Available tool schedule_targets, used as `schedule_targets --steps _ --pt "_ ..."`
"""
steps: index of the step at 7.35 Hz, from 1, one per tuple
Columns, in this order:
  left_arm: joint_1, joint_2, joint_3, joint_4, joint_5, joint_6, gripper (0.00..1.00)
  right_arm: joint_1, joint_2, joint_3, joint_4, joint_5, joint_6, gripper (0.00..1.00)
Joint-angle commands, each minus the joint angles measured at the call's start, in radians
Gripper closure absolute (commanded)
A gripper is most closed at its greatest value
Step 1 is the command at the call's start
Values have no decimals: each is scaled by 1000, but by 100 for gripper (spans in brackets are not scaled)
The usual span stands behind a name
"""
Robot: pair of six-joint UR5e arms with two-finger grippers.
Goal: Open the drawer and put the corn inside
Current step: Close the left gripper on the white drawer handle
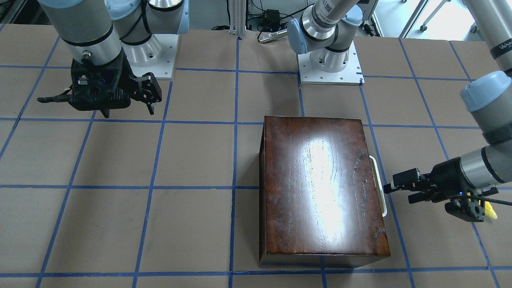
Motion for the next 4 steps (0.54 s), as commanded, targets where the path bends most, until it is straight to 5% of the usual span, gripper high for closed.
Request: schedule_targets --steps 1,4 --pt "-6 -9 -14 3 -2 -1 0 -2 0 0 0 0 -2 0" --pt "-12 -14 -16 3 0 -2 0 1 0 0 0 0 0 0"
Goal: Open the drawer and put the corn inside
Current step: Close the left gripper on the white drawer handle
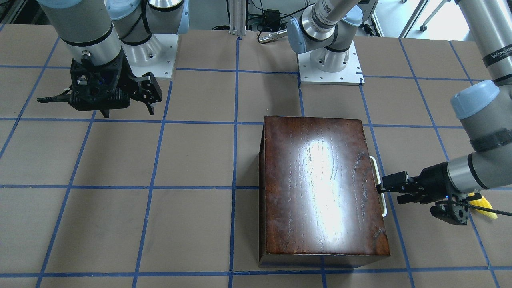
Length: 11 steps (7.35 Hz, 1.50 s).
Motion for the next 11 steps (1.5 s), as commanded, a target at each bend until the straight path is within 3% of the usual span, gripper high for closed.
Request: schedule_targets --steps 1,11 --pt "1 -8 -2 5 4 0 0 2 0 0 0 0 0 0" --pt "16 -21 15 35 41 47 0 2 0 0 0 0 0 0"
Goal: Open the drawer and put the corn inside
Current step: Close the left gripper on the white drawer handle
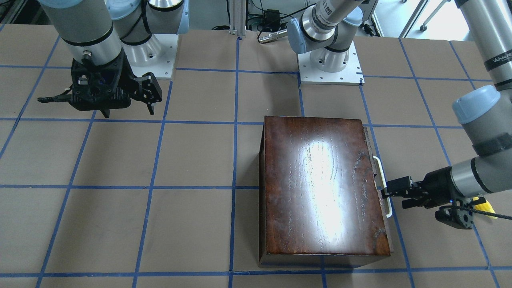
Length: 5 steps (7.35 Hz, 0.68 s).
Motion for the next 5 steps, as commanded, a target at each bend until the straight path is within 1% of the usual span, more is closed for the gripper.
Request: schedule_targets --steps 1,3,4,5 --pt "2 -1 4 11 45 25 0 0 -2 0 0 0 -1 0" --pt "2 -4 25 11 49 41 0 0 0 0 0 0 0 0" --pt "2 -4 25 11 76 101 0 0 0 0 0 0 0 0" --pt "5 -3 27 11 82 108 0 0 0 0 0 0 0 0"
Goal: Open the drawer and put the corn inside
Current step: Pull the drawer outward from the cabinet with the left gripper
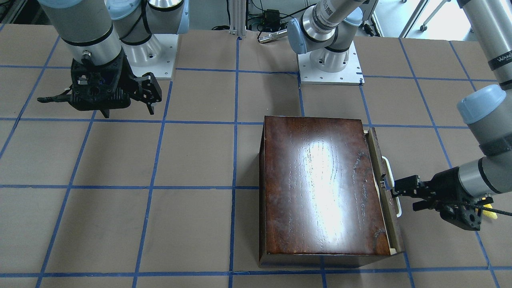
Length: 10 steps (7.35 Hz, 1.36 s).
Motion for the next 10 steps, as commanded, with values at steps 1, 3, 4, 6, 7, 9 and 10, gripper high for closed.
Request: schedule_targets --steps 1,3,4,6,7,9,10 --pt "2 -1 12 2 17 30 0 0 0 0 0 0 0 0" --pt "2 -1 24 2 42 54 0 0 0 0 0 0 0 0" --pt "4 -1 24 2 47 57 0 -3 0 0 0 0 0 0" --pt "20 -1 24 2 47 71 0 0 -1 2 0 0 0 0" --pt "33 -1 24 2 50 106 0 0 0 0 0 0 0 0" --pt "47 -1 30 2 63 142 0 -3 0 0 0 0 0 0" --pt "50 -1 36 2 64 149 0 0 0 0 0 0 0 0"
